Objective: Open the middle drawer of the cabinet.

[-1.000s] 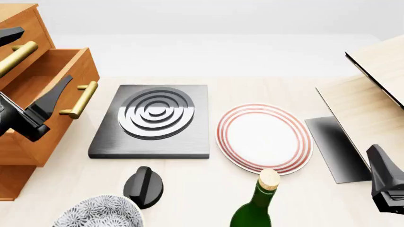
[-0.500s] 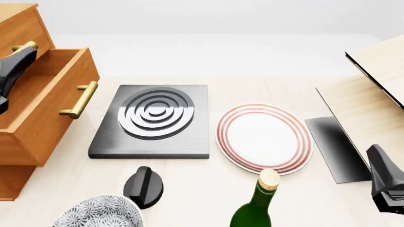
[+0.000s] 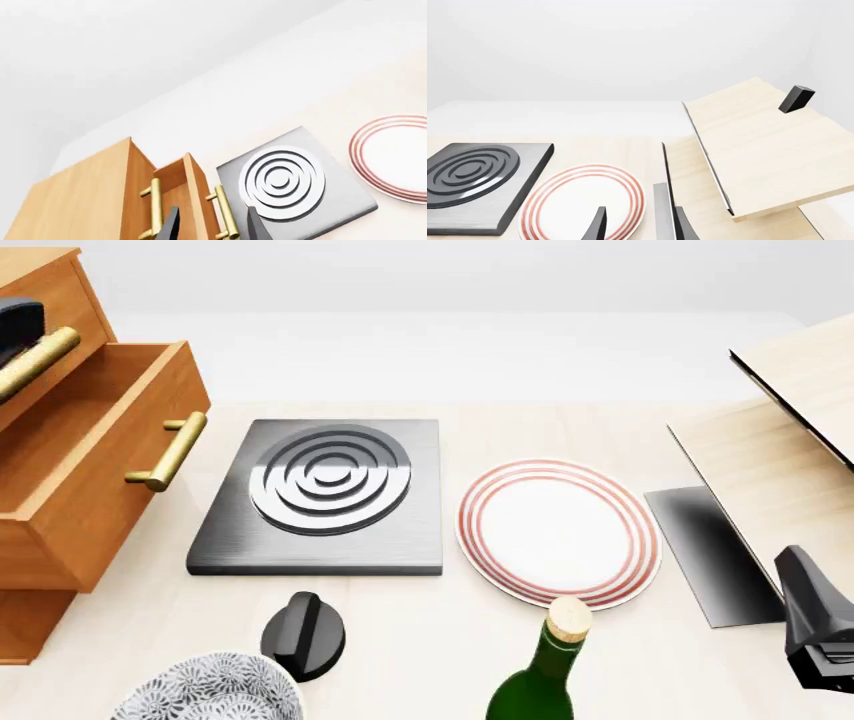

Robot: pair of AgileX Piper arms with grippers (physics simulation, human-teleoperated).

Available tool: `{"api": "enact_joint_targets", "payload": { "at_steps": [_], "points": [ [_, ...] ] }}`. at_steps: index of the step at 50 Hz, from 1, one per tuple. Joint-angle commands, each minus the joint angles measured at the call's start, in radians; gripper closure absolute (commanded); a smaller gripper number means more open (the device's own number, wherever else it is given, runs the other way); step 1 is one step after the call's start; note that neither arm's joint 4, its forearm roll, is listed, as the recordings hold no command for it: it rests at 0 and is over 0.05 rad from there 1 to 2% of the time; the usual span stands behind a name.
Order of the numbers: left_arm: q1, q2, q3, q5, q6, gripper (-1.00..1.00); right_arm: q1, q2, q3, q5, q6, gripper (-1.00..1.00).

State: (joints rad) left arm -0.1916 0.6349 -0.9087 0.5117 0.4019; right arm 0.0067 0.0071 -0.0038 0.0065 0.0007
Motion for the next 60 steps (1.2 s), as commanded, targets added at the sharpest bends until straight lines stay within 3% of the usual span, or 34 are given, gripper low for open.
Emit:
{"api": "enact_joint_targets", "payload": {
  "at_steps": [1,7,18,32,60],
  "points": [
    [0.027,0.034,-0.063,0.095,-0.123,-1.0,-0.002,0.0,0.001,-0.003,0.0,-1.0],
    [0.039,0.064,-0.073,0.124,-0.178,-1.0,-0.002,0.0,0.001,-0.003,0.0,-1.0],
    [0.064,0.073,-0.069,0.132,-0.215,-1.0,-0.002,0.0,0.001,-0.003,0.0,-1.0],
    [0.158,0.087,-0.05,0.116,-0.27,-1.0,-0.001,0.0,0.001,-0.003,0.0,-1.0],
    [0.198,0.151,-0.019,0.08,-0.384,-1.0,-0.002,0.0,0.001,-0.003,0.0,-1.0]
  ]
}}
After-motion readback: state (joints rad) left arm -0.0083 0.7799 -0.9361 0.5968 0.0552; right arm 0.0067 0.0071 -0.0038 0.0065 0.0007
